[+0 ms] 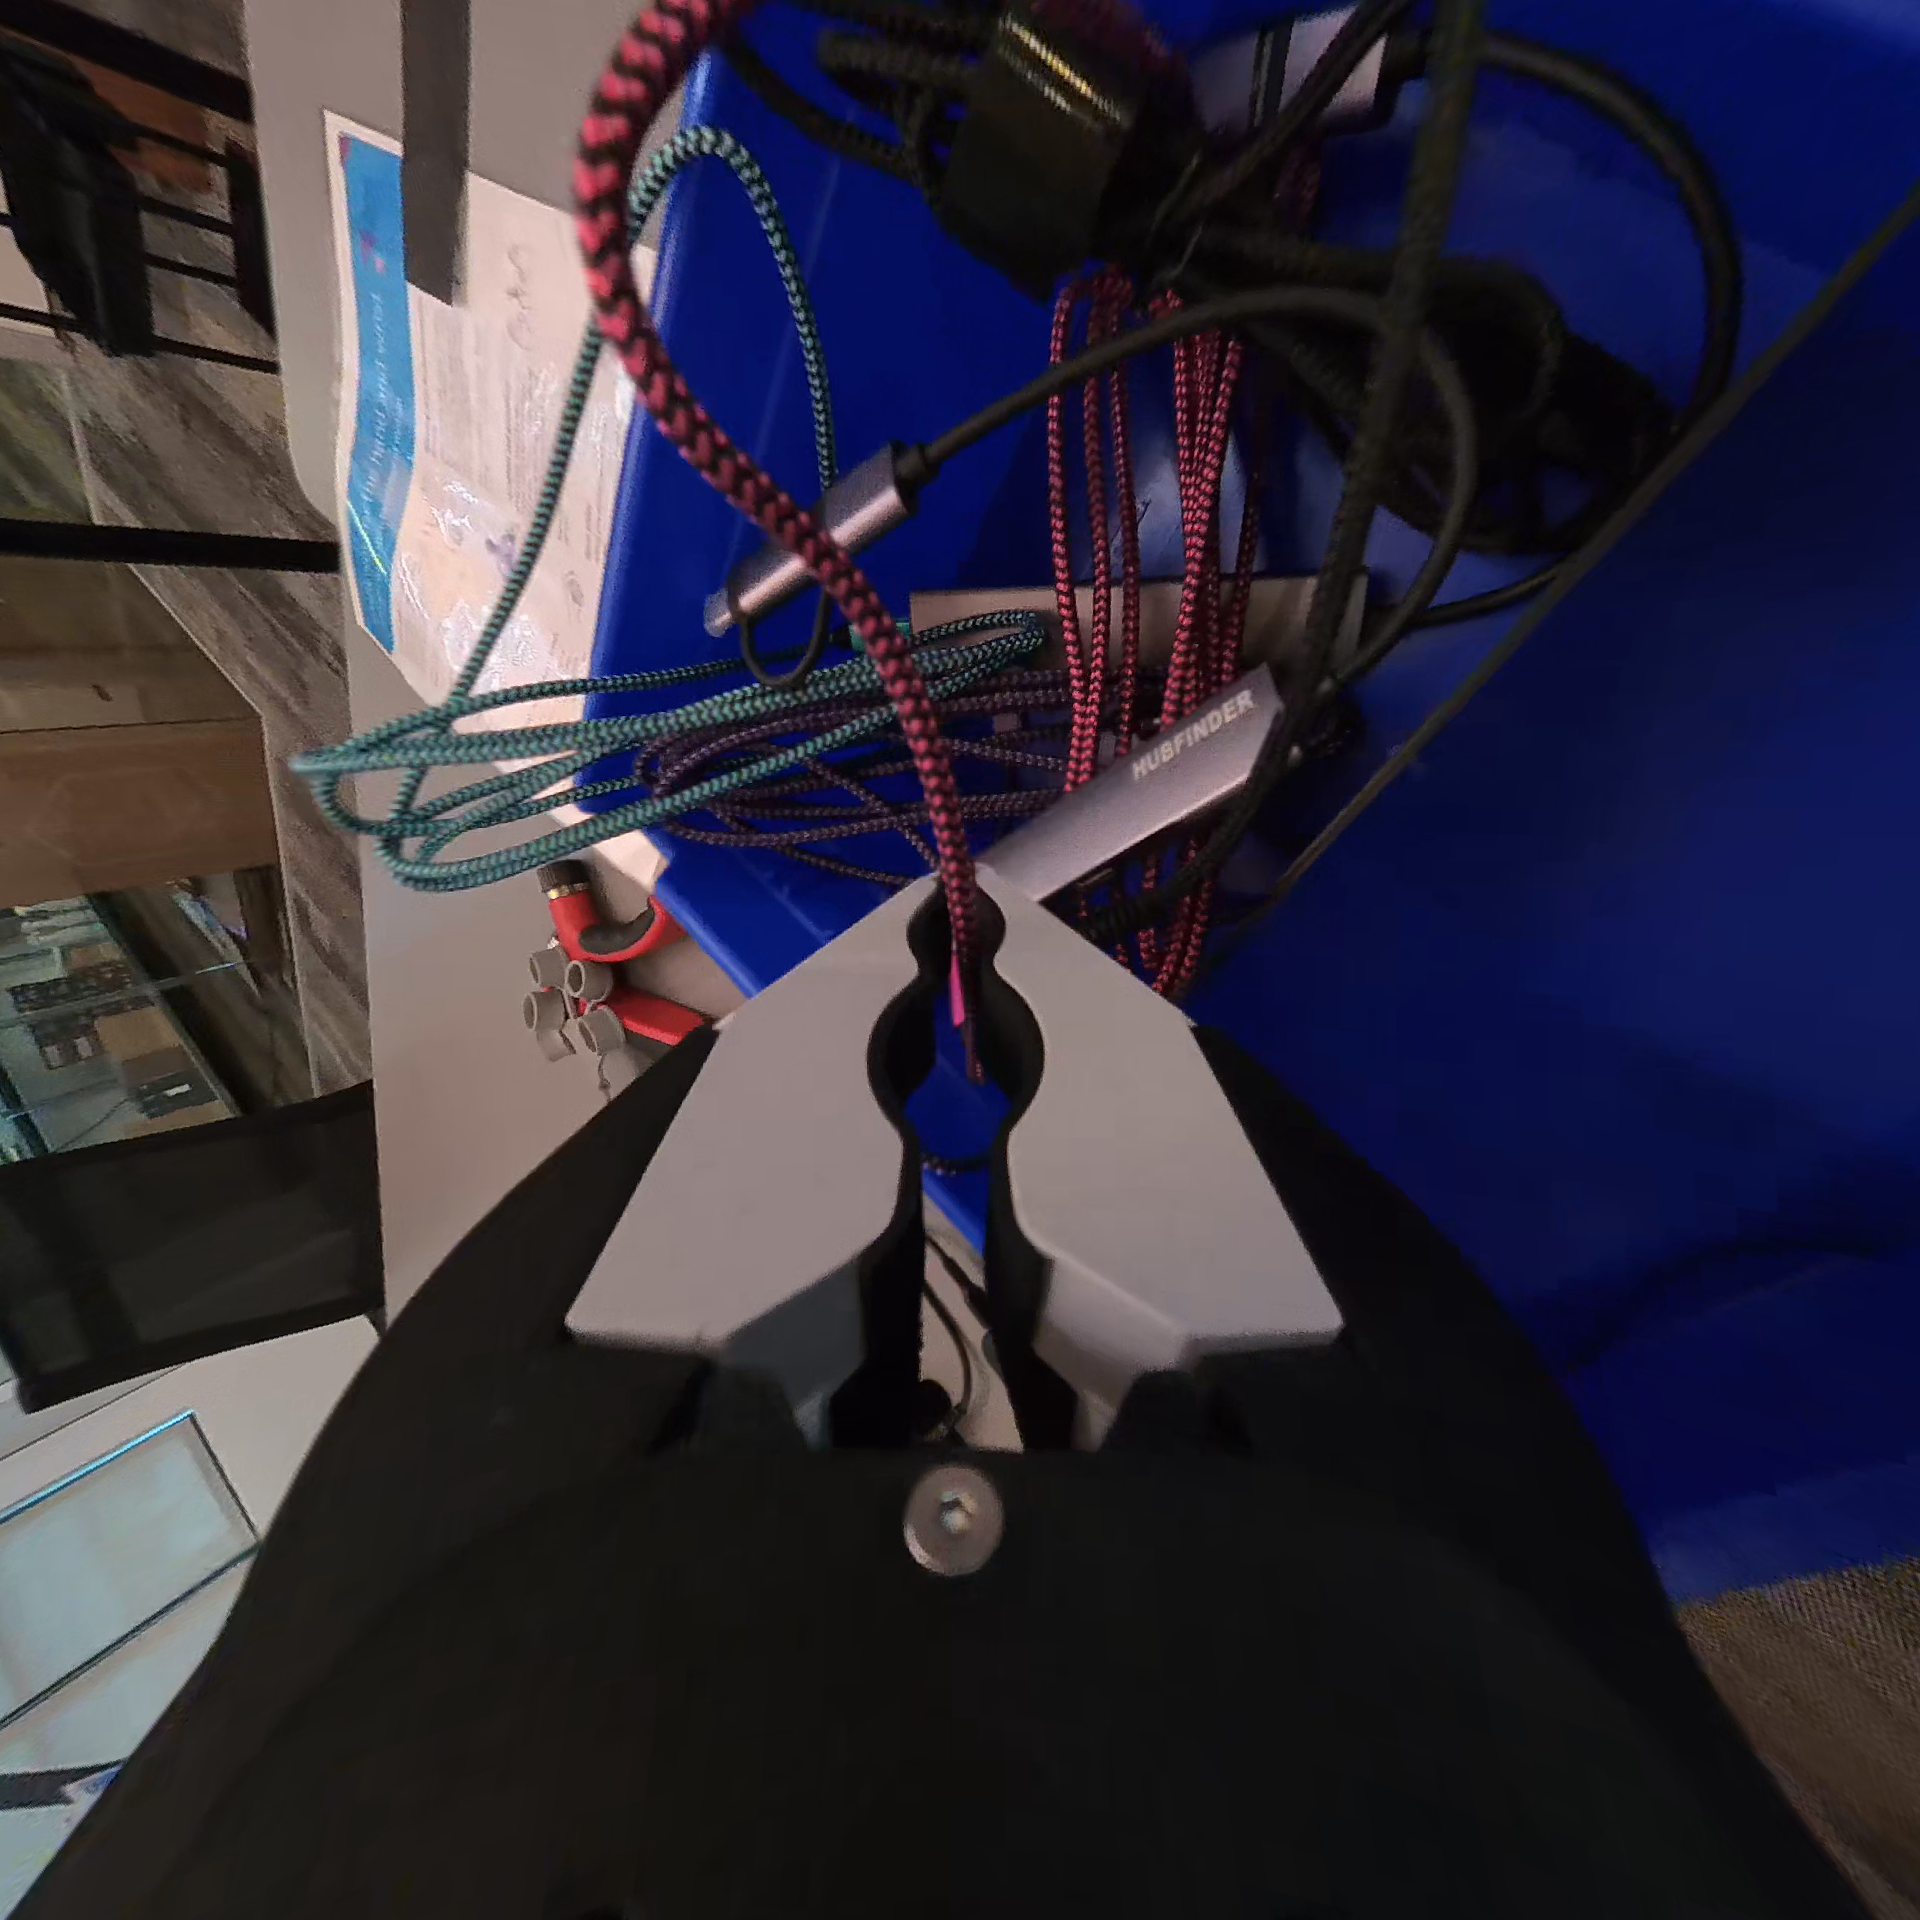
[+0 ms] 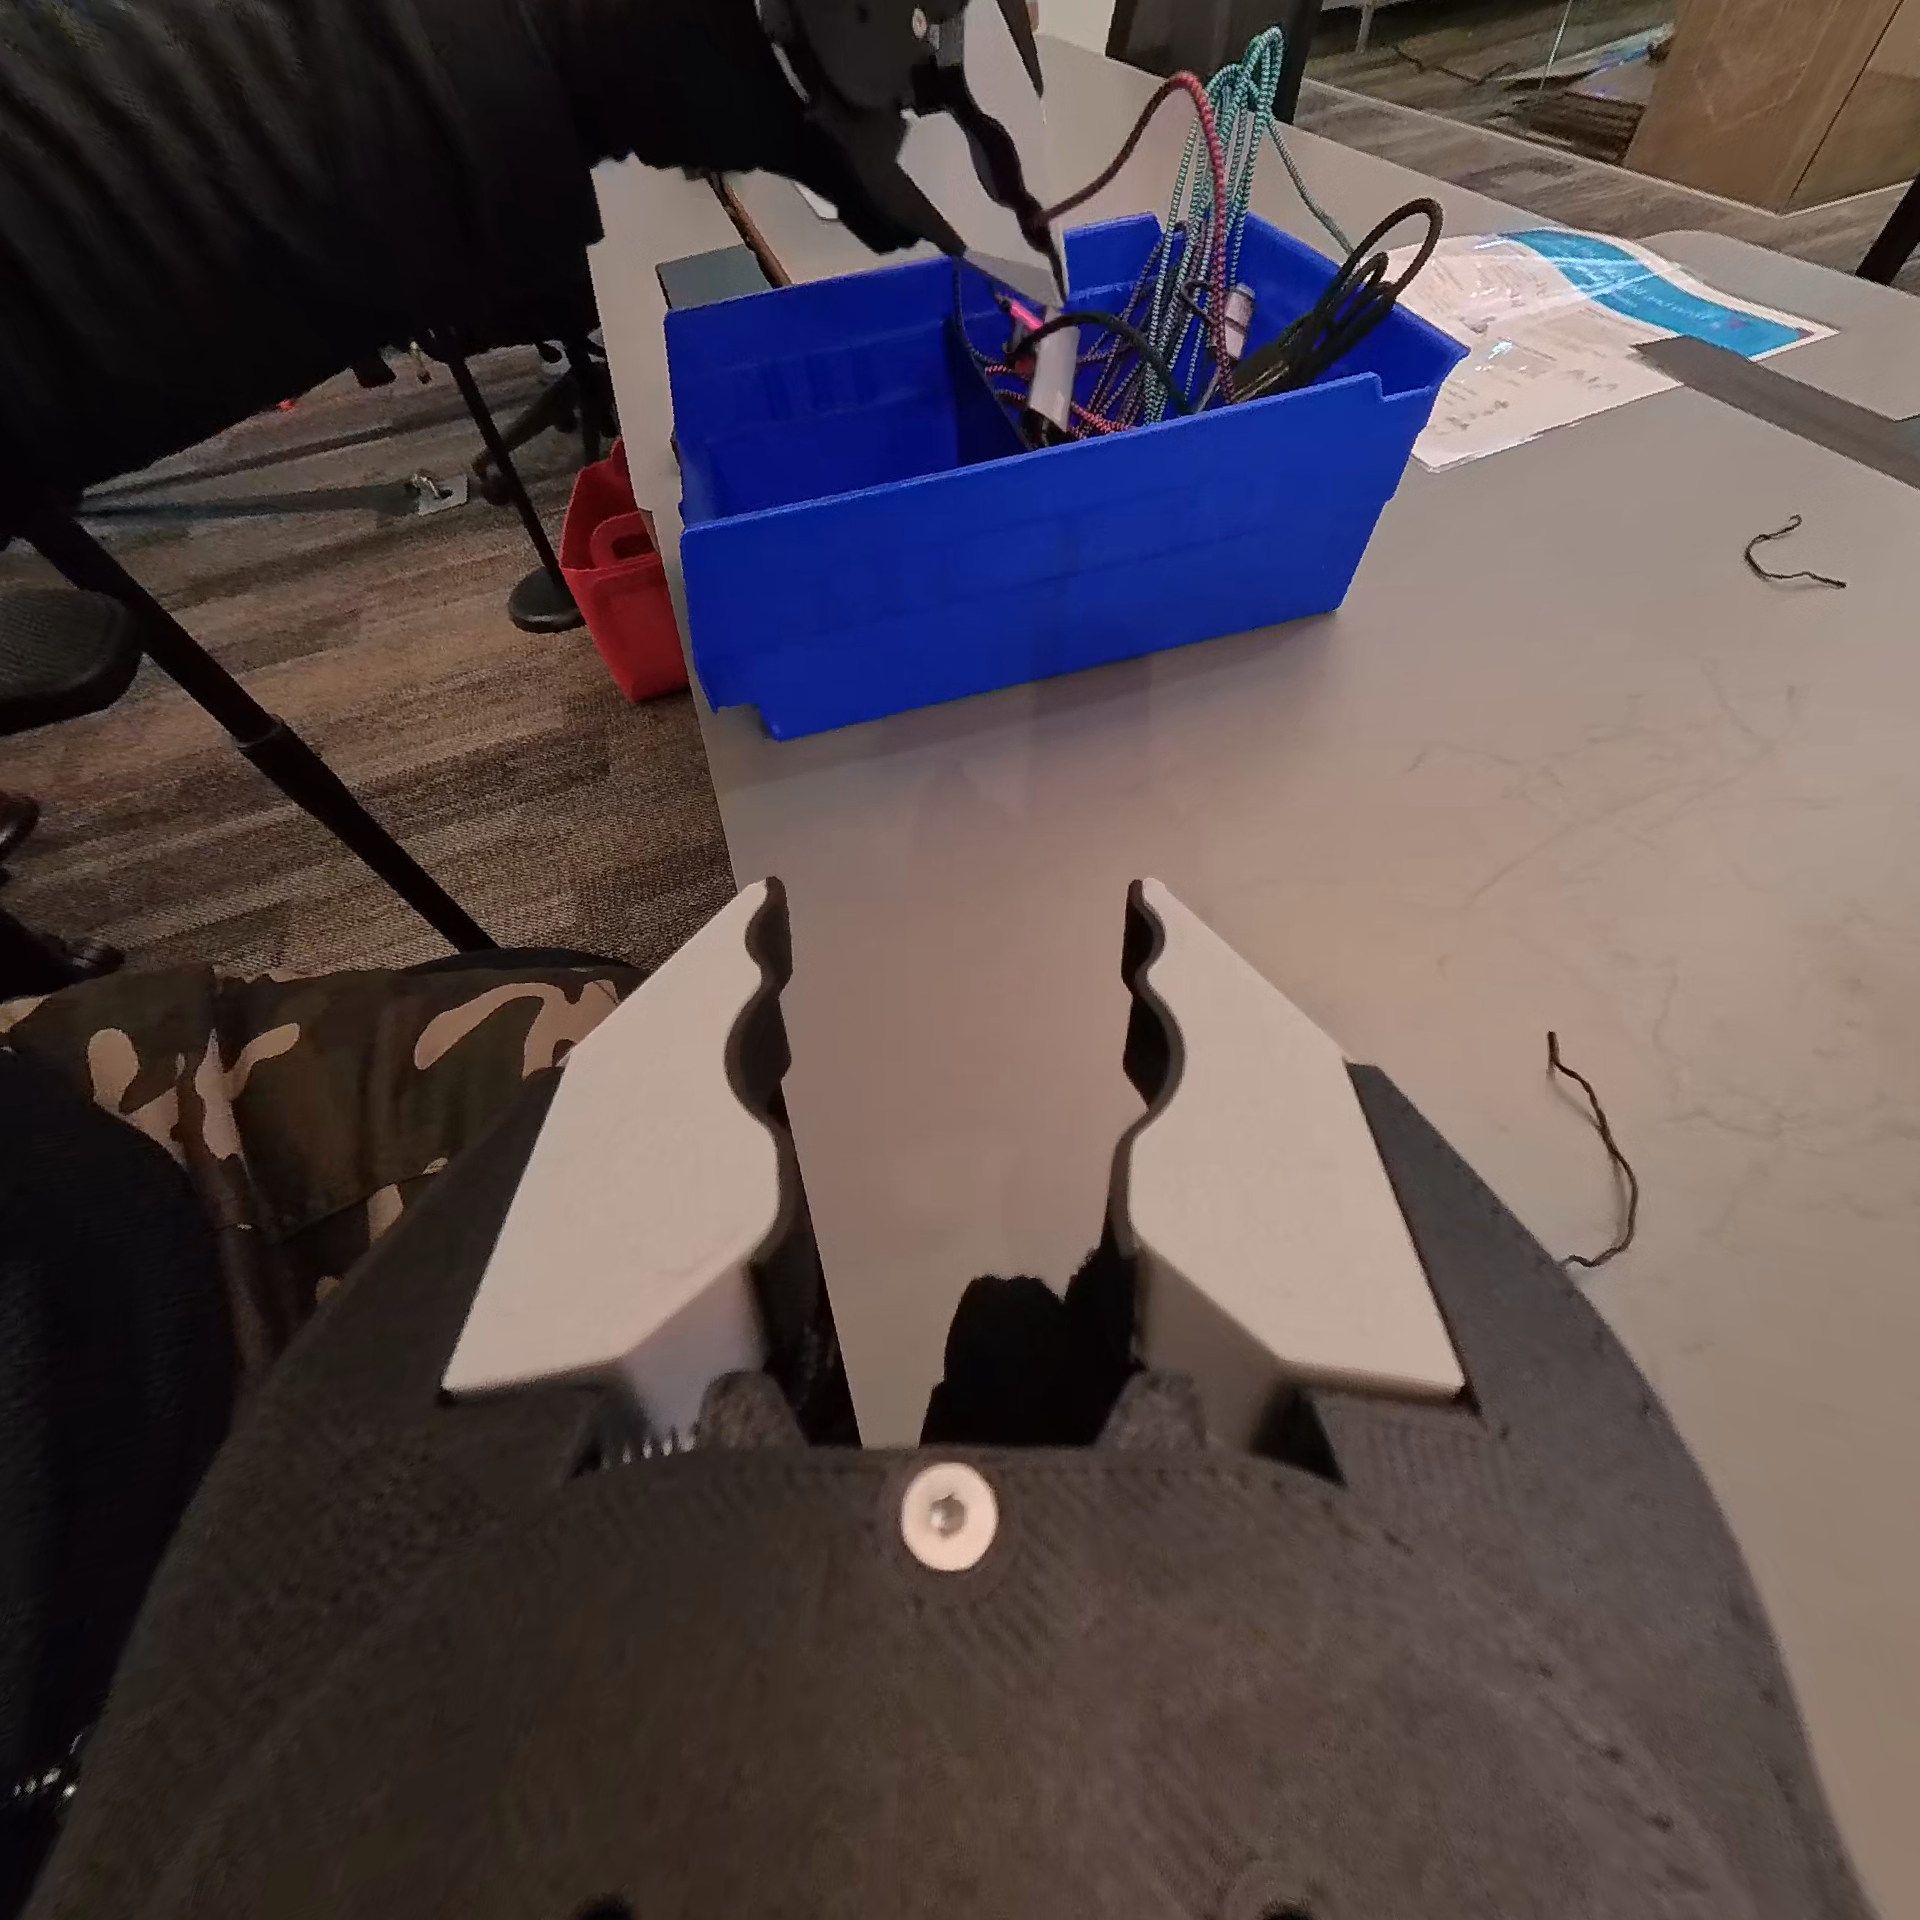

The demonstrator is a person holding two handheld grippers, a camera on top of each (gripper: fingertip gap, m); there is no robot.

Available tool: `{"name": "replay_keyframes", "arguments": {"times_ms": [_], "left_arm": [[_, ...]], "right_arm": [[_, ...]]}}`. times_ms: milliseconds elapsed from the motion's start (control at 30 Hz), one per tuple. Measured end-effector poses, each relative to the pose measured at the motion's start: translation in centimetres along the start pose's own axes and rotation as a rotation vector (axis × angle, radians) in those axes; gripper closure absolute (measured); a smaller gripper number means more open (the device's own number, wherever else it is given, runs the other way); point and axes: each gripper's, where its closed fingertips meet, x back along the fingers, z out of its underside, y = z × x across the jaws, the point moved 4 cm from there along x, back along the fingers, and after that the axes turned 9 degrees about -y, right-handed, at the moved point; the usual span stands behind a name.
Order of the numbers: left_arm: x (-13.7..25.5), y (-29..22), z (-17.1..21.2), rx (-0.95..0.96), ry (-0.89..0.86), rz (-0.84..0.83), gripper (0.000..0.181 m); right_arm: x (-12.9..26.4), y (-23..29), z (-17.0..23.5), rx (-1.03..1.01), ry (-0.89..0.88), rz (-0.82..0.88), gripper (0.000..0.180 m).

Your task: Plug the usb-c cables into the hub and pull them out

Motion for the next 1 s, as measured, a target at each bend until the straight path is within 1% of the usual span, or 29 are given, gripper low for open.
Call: {"name": "replay_keyframes", "arguments": {"times_ms": [133,200,333,433,467,533,600,633,733,800,867,1000], "left_arm": [[2.1,1.4,-0.5,0.072,-0.048,-0.024,0.181],[2.7,1.7,-0.4,0.074,-0.03,-0.019,0.181],[4.8,1.7,-1.6,0.085,-0.011,-0.021,0.181],[6.6,1.2,-2.5,0.177,-0.016,0.027,0.181],[6.8,0.8,-2.6,0.18,-0.004,0.031,0.181],[6.8,-0.7,-2.5,0.209,0.011,0.097,0.181],[6.1,-1.7,-1.6,0.192,0.044,0.1,0.181],[5.7,-2.1,-1.1,0.172,0.048,0.102,0.177],[5.0,-2.6,0.4,0.17,0.041,0.091,0.14],[5.2,-2.5,1.3,0.164,0.023,0.075,0.134],[5.3,-2.3,2.0,0.181,0.021,0.071,0.118],[4.0,-2.2,3.1,0.078,0.077,0.054,0.111]], "right_arm": [[0.1,-0.2,0.0,-0.006,-0.005,0.002,0.117],[0.1,-0.2,0.1,-0.012,-0.005,-0.003,0.117],[-0.1,0.0,0.2,-0.009,0.0,-0.013,0.117],[0.0,0.0,0.2,-0.01,0.001,-0.015,0.117],[0.0,0.0,0.2,-0.011,0.0,-0.016,0.117],[0.0,0.0,0.2,-0.014,-0.003,-0.019,0.117],[-0.1,0.1,0.2,-0.015,-0.002,-0.024,0.117],[-0.1,0.2,0.2,-0.015,-0.001,-0.027,0.117],[-0.1,0.4,0.3,-0.011,0.002,-0.035,0.117],[0.0,0.5,0.3,-0.009,0.003,-0.036,0.117],[0.1,0.4,0.2,-0.01,0.002,-0.035,0.117],[-0.1,0.5,0.3,-0.02,0.004,-0.044,0.117]]}}
